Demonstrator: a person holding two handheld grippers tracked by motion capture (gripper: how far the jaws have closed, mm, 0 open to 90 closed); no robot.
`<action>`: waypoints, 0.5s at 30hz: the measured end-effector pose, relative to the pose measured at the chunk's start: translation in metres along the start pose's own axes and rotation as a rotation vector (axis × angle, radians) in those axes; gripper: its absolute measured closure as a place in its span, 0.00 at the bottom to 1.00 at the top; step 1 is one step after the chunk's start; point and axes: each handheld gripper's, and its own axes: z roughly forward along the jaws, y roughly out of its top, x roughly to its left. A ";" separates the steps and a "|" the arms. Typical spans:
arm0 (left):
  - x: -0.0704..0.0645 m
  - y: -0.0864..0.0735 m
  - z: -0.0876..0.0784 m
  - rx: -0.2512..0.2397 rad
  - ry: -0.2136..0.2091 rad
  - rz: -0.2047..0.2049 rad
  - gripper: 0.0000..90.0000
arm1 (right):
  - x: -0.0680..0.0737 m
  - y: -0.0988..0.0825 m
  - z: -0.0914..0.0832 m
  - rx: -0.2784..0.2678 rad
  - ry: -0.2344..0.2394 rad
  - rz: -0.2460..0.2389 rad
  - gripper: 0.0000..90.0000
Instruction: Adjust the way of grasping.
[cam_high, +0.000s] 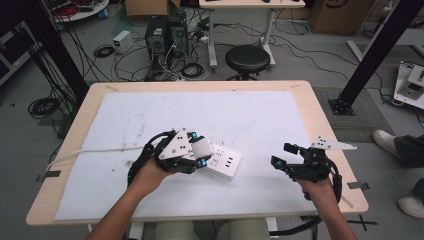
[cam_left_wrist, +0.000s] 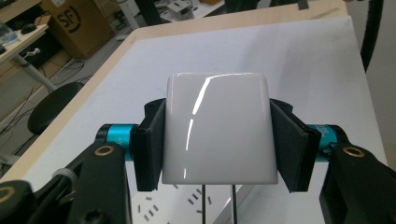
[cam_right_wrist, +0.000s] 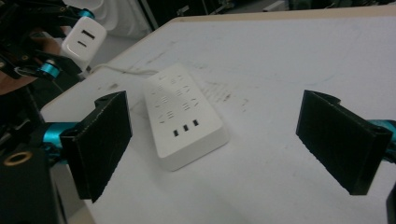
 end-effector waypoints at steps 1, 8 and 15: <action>-0.002 0.002 0.003 0.004 -0.005 0.015 0.47 | 0.002 0.001 0.001 0.006 0.013 -0.002 0.12; -0.012 0.011 0.017 0.007 -0.046 0.083 0.47 | 0.013 0.003 0.015 0.041 0.104 0.033 0.12; -0.020 0.020 0.027 -0.002 -0.079 0.129 0.47 | 0.019 0.005 0.030 0.078 0.155 0.052 0.12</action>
